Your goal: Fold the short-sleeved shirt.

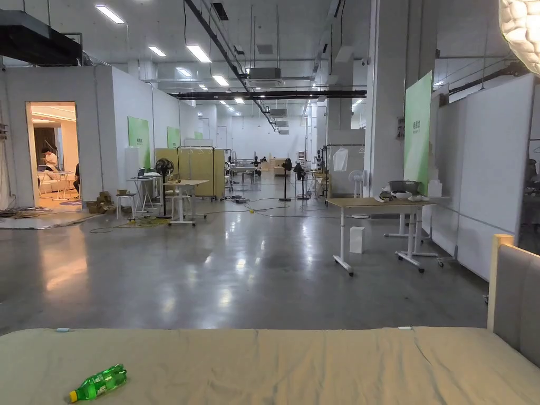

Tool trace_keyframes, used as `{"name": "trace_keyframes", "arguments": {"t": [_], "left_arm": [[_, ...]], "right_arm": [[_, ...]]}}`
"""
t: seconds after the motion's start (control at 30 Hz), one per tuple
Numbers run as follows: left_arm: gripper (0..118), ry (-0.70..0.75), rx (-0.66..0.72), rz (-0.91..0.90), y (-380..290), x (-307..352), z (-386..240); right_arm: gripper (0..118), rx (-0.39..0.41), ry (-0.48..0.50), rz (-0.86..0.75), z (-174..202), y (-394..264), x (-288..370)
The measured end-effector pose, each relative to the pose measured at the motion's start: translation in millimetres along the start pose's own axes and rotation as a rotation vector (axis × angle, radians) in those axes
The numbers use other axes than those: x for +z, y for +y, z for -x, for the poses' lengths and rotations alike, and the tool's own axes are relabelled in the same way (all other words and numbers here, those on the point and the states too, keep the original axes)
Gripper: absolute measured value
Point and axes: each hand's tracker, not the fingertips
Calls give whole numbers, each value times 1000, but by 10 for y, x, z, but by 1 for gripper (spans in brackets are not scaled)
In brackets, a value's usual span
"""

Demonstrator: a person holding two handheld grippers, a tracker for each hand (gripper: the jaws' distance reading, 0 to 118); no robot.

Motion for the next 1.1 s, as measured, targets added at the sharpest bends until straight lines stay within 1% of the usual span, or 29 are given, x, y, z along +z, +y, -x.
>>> {"name": "trace_keyframes", "arguments": {"t": [0.07, 0.1, 0.13, 0.17, 0.23, 0.33, 0.37, 0.43, 0.47, 0.5, 0.53, 0.6, 0.63, 0.73, 0.77, 0.83, 0.9, 0.97, 1.03, 1.1], "left_arm": [[115, -3, 2, -4, 3, 3, -1], [115, -8, 4, -7, 6, 3, -2], [115, -9, 4, -7, 15, 10, -6], [115, -8, 3, -7, 21, 13, -10], [115, -8, -2, -9, 29, 9, -15], [115, -11, 1, -12, 45, 0, -33], [115, -14, 4, -13, 51, -1, -37], [115, -18, 5, -19, 62, 6, -56], [115, -16, 5, -25, 67, 15, -66], [115, -17, 5, -31, 74, 26, -74], [115, -20, 5, -33, 75, 32, -77], [115, -21, 4, -41, 76, 43, -82], [115, -19, 6, -43, 78, 43, -85], [115, -20, 11, -44, 81, 38, -83], [115, -19, 10, -44, 81, 39, -83], [115, -10, 9, -45, 78, 36, -82], [115, -9, 16, -44, 69, 33, -73], [115, -8, 31, -44, 57, 29, -63], [115, -14, 46, -44, 50, 30, -45], [115, -14, 57, -55, 42, 43, -33]], "right_arm": [[118, -27, 10, 5, -101, -23, -56], [118, -48, -8, -1, -117, -29, -67], [118, -46, -62, -24, -114, -46, -62], [118, -20, -89, -47, -118, -69, -56], [118, 61, -122, -79, -107, -121, -54], [118, 101, -110, -83, -31, -126, -62], [118, 128, -92, -90, -25, -126, -68], [118, 211, 12, -118, -46, -132, -91], [118, 270, 54, -133, -62, -149, -94], [118, 310, 102, -144, -92, -183, -107], [118, 325, 87, -152, -87, -213, -112], [118, 323, 6, -146, -80, -268, -128], [118, 333, 4, -149, -84, -312, -144], [118, 433, -2, -177, -90, -425, -169], [118, 449, -6, -177, -85, -454, -171], [118, 461, 7, -163, -74, -483, -171], [118, 450, 61, -149, -66, -481, -171], [118, 425, 66, -139, -70, -482, -174], [118, 435, 70, -144, -56, -488, -178], [118, 466, 55, -144, -27, -499, -192]]}}
